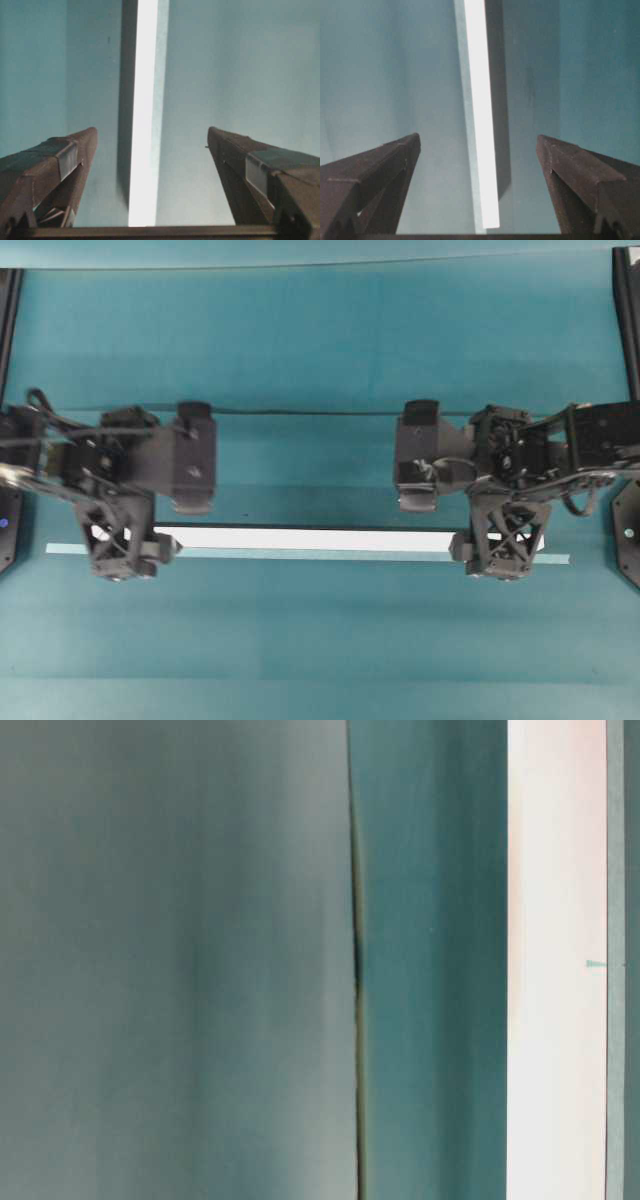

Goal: Lift a wooden board with both hands.
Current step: 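Lower both open grippers over the board near each end, then close both grippers on the white board's edges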

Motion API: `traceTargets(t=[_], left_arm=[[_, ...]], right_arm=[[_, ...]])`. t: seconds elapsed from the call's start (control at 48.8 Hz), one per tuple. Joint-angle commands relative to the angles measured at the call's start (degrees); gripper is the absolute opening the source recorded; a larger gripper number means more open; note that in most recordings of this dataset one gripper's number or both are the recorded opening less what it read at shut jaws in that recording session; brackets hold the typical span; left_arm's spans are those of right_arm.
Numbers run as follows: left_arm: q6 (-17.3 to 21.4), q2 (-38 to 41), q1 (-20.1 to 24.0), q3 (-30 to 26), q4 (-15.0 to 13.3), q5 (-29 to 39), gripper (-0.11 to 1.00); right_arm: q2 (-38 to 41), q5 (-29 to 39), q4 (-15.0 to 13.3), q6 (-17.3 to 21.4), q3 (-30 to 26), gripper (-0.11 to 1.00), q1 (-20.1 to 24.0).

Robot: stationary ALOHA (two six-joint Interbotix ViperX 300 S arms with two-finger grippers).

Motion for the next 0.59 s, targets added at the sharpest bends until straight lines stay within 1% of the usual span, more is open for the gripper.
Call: traceTargets(t=[0.0,0.102,0.287,0.573], left_arm=[[-0.26,1.23,-0.18,1.05,0.26,-3.43,0.99],[-0.53,3.52,-0.18,3.08,0.26,-6.77,0.99],[0.18,6.42,-0.18,5.71,0.26,-9.67,0.99],[0.26,10.02,0.00,7.65,0.26,-15.03,0.99]], right_arm=[[1.49,-1.58,-0.18,-0.26,0.62,0.94,0.18],[2.81,-4.31,-0.18,-0.26,2.37,0.94,0.26],[4.92,-10.63,-0.18,-0.26,5.01,0.94,0.26],[9.40,-14.41,-0.09,-0.53,6.68,0.94,0.35]])
